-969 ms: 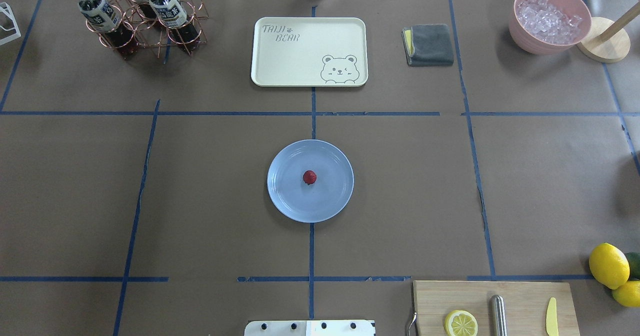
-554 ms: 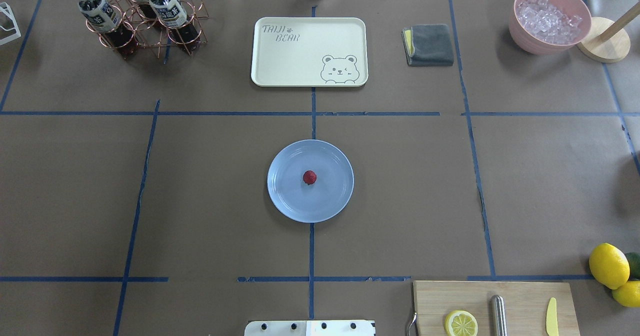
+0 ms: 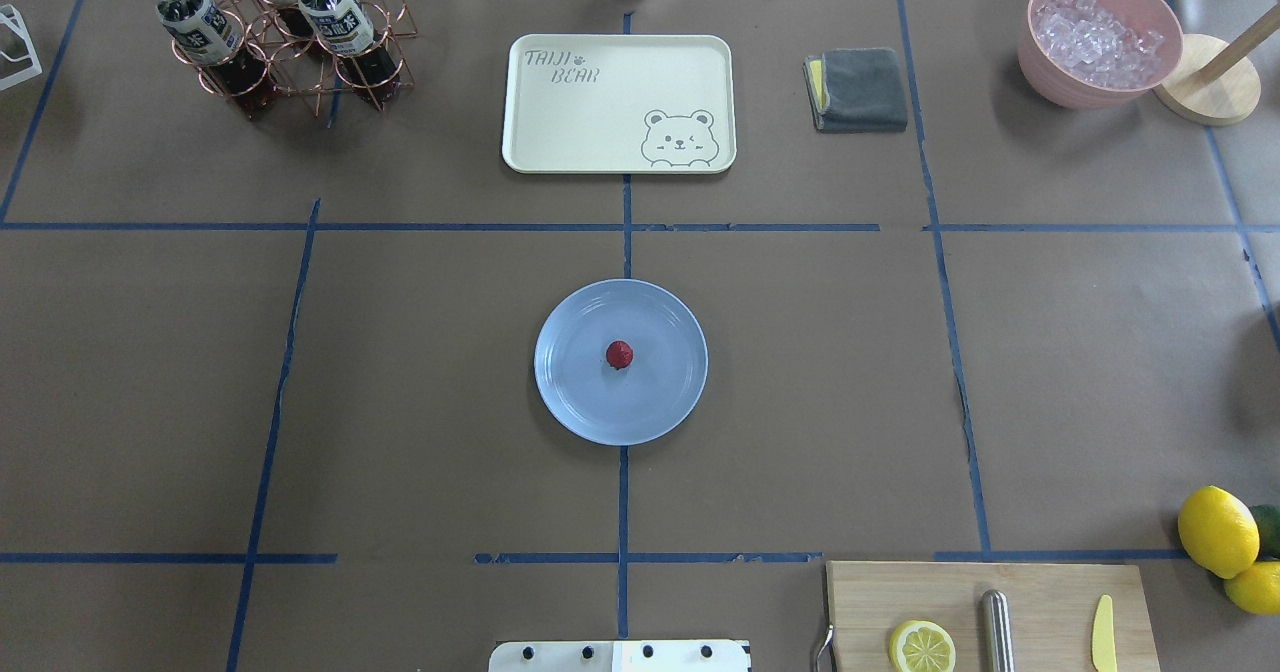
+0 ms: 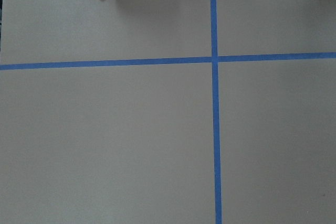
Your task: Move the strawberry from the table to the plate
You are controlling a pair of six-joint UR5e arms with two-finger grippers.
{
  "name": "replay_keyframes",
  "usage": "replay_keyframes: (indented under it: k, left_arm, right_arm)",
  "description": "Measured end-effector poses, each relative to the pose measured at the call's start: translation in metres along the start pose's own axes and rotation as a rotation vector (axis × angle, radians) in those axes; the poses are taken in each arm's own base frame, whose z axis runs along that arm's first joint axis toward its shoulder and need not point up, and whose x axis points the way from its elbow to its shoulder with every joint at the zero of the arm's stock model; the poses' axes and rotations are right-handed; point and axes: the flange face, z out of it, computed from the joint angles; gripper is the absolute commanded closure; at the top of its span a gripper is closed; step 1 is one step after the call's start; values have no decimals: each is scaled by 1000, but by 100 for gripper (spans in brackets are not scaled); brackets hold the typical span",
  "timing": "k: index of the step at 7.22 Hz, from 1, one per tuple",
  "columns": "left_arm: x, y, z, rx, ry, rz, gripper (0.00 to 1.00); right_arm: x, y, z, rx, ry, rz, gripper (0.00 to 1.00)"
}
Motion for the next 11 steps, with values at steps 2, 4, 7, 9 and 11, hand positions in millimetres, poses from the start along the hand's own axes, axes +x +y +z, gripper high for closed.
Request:
replay_keyframes:
  k: [2, 4, 7, 9, 11]
  left_arm:
    - [6, -14, -5, 18, 8, 16, 0]
    - [10, -31, -6, -27, 13, 16, 0]
    - [9, -41, -2, -91, 22, 64, 0]
    - [6, -41, 8, -94, 72, 63, 0]
    - [5, -37, 11, -80, 95, 105, 0]
  right_arm:
    - [0, 0, 1, -1, 1, 0, 0]
    - [0, 1, 1, -1, -1, 0, 0]
    - [1, 1, 1, -2, -3, 1, 0]
    - [1, 2, 2, -3, -3, 2, 0]
    - [2, 2, 3, -5, -3, 4, 0]
